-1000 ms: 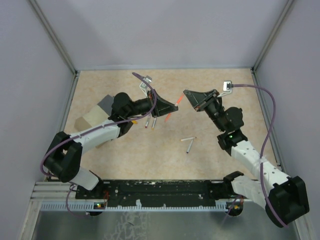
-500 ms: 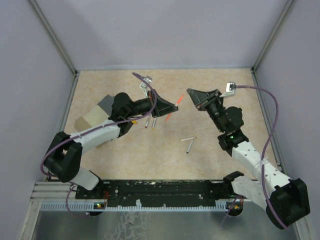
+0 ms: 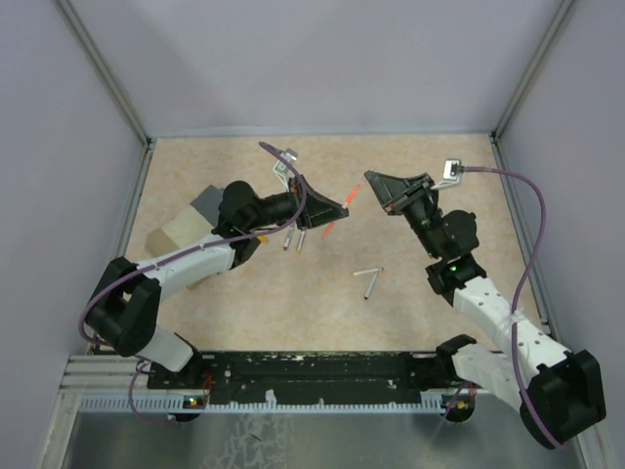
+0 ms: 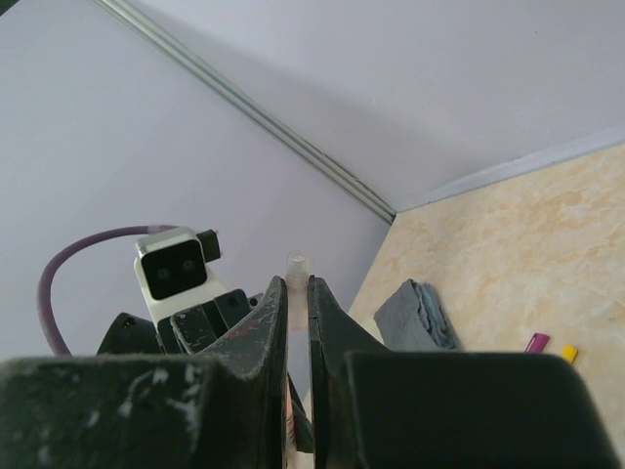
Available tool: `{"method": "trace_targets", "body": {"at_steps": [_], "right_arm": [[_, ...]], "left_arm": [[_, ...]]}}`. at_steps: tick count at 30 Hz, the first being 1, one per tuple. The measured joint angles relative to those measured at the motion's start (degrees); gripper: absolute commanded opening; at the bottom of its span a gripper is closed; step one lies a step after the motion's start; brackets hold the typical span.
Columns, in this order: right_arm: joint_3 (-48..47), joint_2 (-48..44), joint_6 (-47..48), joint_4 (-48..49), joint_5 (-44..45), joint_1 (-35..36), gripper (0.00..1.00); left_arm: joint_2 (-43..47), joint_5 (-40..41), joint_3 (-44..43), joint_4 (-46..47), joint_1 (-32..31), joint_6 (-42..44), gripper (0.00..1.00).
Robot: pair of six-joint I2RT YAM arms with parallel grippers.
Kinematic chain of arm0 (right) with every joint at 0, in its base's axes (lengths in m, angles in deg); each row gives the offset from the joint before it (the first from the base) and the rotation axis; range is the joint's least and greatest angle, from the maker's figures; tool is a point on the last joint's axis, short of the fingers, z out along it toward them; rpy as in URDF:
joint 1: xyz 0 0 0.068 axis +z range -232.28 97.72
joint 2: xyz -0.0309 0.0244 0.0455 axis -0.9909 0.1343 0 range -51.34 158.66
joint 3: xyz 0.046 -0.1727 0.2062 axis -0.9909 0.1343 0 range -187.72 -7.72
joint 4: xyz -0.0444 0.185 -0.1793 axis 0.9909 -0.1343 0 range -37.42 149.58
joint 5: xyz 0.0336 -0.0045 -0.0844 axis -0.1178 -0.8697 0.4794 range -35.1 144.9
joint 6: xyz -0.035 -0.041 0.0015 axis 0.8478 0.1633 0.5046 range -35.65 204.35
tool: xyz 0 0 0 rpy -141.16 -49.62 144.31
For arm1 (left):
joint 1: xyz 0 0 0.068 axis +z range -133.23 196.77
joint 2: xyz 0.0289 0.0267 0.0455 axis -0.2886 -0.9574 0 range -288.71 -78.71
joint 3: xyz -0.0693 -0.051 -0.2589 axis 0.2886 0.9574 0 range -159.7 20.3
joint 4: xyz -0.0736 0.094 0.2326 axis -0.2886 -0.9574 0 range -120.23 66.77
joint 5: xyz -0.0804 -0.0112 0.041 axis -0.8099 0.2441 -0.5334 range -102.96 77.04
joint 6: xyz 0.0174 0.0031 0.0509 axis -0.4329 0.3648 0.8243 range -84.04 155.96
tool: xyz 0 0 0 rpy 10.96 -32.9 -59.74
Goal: Insert the pens into the pen caps
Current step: Insert the pen cap onto the pen.
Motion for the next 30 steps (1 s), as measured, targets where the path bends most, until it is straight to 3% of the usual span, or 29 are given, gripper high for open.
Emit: {"method": "trace_targets", "body": {"at_steps": [30], "right_arm": [[0.0,0.0,-0.3,2.1,-3.2,0.0,0.00]], "left_arm": [[-0.1,0.0,0.0,0.0,0.0,0.0,0.00]]}}
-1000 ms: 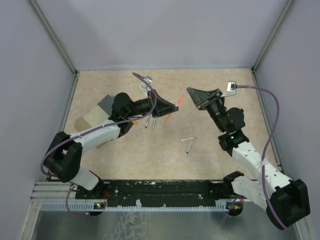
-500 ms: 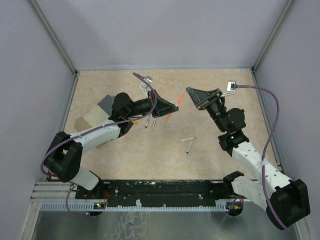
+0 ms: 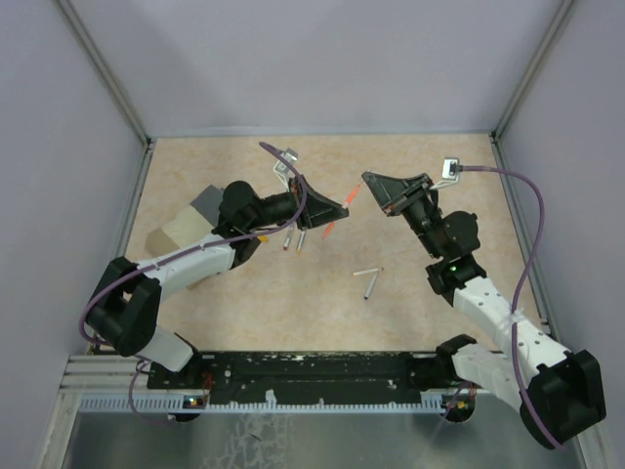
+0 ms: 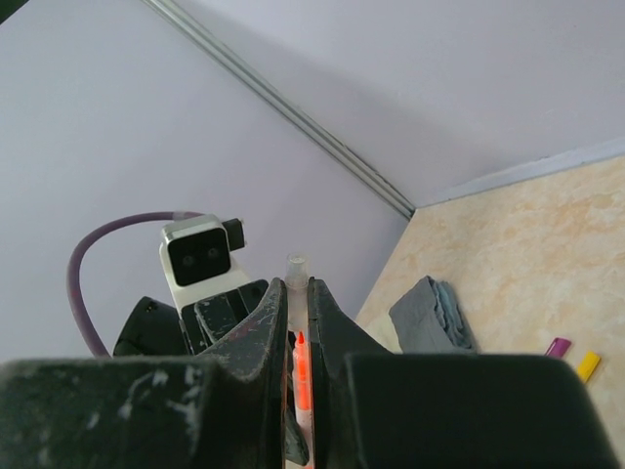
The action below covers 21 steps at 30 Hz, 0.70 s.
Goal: Insert the pens into the pen caps
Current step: Insert the pen cap onto the pen.
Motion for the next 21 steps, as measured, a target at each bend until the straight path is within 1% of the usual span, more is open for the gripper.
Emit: {"method": "trace_targets", "body": {"at_steps": [21], "right_arm": [[0.3,0.0,-0.1,0.2,-1.6,0.0,0.00]], "left_arm": [[0.0,0.0,-0.3,0.0,0.0,0.0,0.00]]}}
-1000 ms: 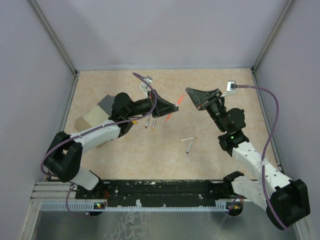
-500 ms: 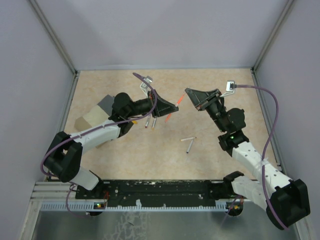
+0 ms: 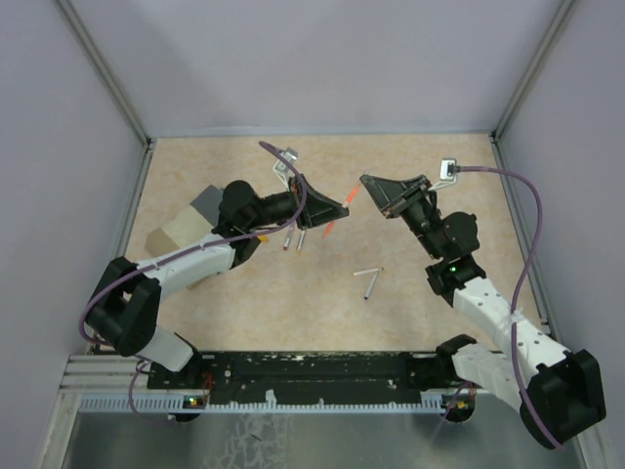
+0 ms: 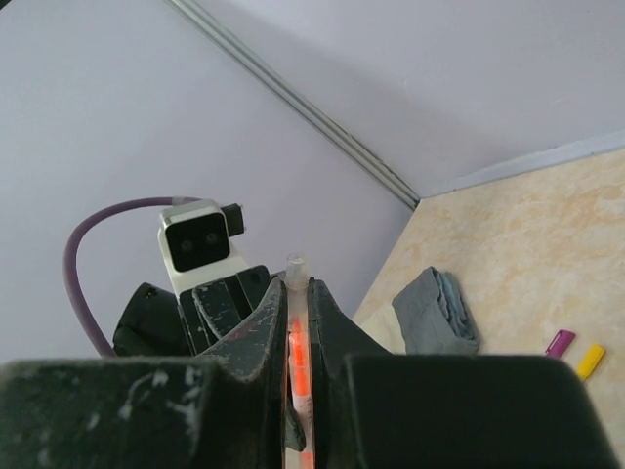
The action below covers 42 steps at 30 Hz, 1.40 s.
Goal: Insert the pens into the pen caps
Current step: Insert the pen cap onto the pen.
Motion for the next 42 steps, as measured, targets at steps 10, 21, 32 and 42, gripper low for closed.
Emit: {"method": "trace_targets", "body": {"at_steps": [10,21,32,42], "right_arm": [[1.0,0.0,0.0,0.7,-0.8,0.0,0.00],[2.4,0.7,0.0,4.0,-2.0,0.5,0.00],[3.2,1.6,1.3,7.2,-1.8,1.2,0.18],[4.1,-1.7,3.7,3.5,-2.5,2.6,0.41]], "left_arm": [[-0.4,0.0,-0.2,0.0,0.0,0.0,0.00],[-0.9,0.0,-0.8,0.9,-0.1,-0.2,0.00],[-1.1,0.2,-1.2,0.9,-0.1,-0.9,0.00],[-1.1,0.9,-1.9,0.9,-0.1,-0.6,0.00]]}}
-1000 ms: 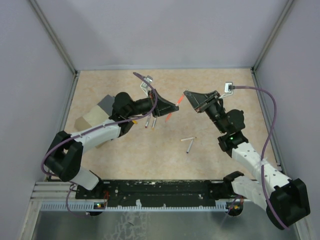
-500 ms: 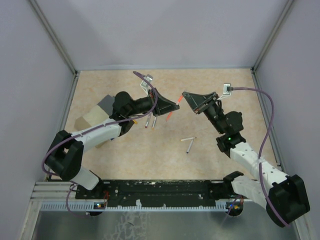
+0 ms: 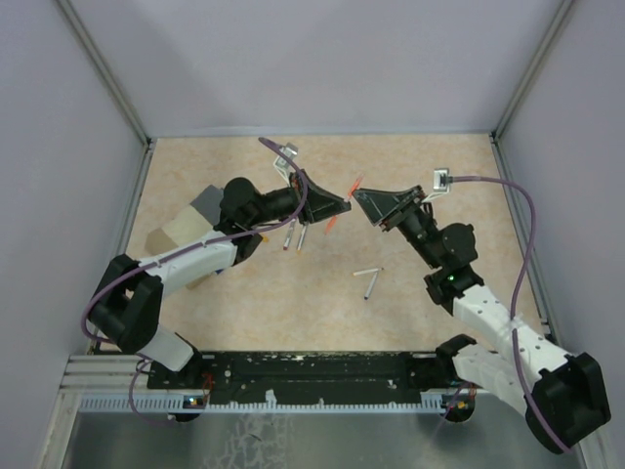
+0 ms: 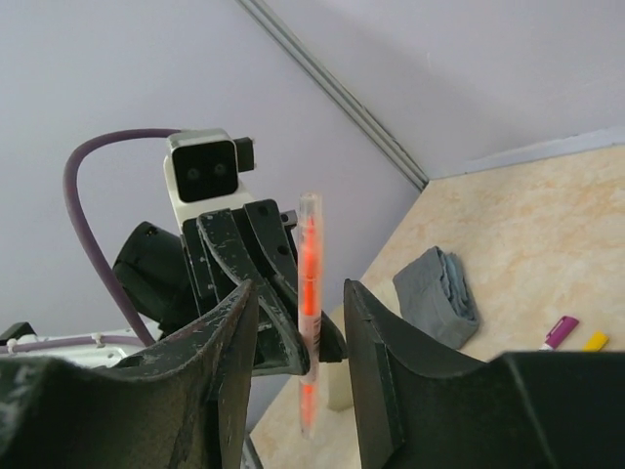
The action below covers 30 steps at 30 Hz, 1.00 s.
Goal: Insert the pens into the pen caps
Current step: Insert the pen cap onto the pen, then press the pen cap onto the pen.
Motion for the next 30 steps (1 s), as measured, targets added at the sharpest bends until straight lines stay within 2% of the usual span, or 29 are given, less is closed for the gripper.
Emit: {"method": "trace_targets", "body": {"at_steps": [10,18,30], "right_arm": [[0.0,-5.6,3.4,-10.3,4.3,0.0,0.41],[-5.5,-5.7,5.6,-19.8,7.3,0.0,0.41],[-13.6,0.4,5.9,-21.0,6.9,0.0,0.41]], "left_arm": [[0.0,0.2,0.0,-0.9,0.0,1.3,0.00],[0.1,0.1,0.0,-1.8,0.0,2.4,0.00],[1.1,0.1,0.0,-2.4,0.0,2.8,0.00]]}}
